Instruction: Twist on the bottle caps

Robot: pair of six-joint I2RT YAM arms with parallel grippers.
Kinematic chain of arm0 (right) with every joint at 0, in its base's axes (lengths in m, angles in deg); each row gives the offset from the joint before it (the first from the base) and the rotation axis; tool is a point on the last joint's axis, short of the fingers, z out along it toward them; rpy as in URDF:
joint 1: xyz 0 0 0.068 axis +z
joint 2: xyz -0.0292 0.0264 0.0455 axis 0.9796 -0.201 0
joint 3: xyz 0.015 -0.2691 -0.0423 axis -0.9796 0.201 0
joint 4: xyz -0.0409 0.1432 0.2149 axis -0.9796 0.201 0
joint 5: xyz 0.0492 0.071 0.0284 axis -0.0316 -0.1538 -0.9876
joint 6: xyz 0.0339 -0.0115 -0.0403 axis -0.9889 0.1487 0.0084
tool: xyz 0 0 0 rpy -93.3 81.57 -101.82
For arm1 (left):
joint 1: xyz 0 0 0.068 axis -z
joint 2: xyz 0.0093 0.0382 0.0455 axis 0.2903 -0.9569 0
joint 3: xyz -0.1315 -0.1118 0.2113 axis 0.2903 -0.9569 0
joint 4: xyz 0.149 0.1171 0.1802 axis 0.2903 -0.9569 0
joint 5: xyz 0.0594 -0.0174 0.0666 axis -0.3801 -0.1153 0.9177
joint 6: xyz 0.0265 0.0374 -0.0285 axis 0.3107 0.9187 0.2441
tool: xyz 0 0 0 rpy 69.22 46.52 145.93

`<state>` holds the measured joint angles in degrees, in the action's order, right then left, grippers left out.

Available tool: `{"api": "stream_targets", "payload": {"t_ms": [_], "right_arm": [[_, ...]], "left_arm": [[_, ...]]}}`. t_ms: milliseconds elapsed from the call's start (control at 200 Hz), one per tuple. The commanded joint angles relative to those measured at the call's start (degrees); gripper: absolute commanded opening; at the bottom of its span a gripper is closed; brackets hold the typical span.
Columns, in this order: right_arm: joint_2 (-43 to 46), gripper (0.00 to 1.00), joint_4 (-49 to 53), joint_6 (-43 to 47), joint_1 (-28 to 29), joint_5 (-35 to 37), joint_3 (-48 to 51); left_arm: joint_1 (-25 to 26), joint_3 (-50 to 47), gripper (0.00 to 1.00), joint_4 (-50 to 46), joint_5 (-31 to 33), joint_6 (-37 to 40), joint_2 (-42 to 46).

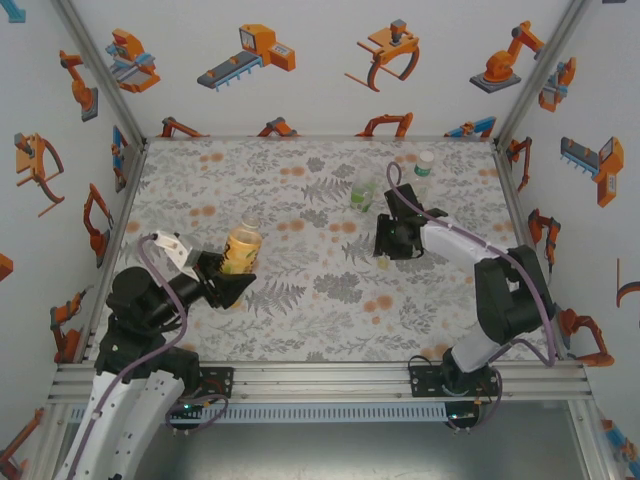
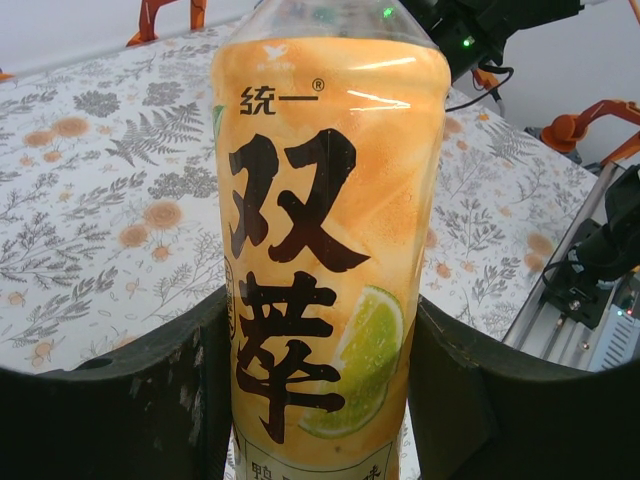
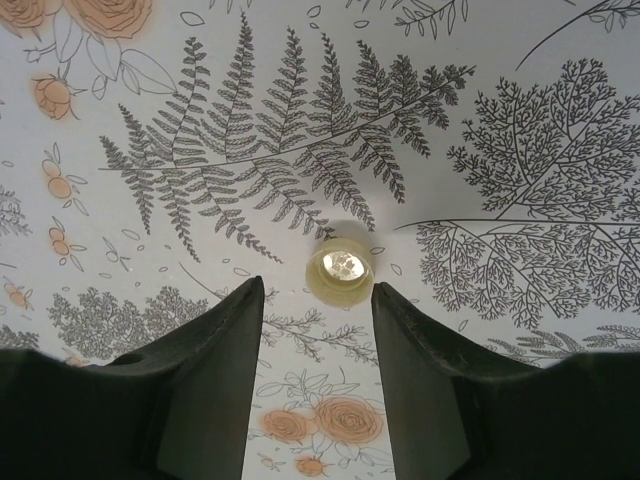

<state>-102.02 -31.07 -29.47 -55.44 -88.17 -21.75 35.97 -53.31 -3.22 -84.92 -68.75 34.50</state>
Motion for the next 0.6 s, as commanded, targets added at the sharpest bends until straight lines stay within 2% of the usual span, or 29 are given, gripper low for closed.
{"api": "stream_targets", "payload": {"t_ms": [0, 596], "right_arm": [[-1.2, 0.46, -1.7, -1.1, 0.2, 1.2, 0.5], [-3.7, 0.44, -2.9, -1.7, 0.2, 0.7, 1.1]], "left_arm": [[0.0, -0.8, 0.03, 1.4, -1.2, -0.8, -0.6], [-0.1, -1.3, 0.04, 1.6, -1.0, -1.3, -0.5]]}}
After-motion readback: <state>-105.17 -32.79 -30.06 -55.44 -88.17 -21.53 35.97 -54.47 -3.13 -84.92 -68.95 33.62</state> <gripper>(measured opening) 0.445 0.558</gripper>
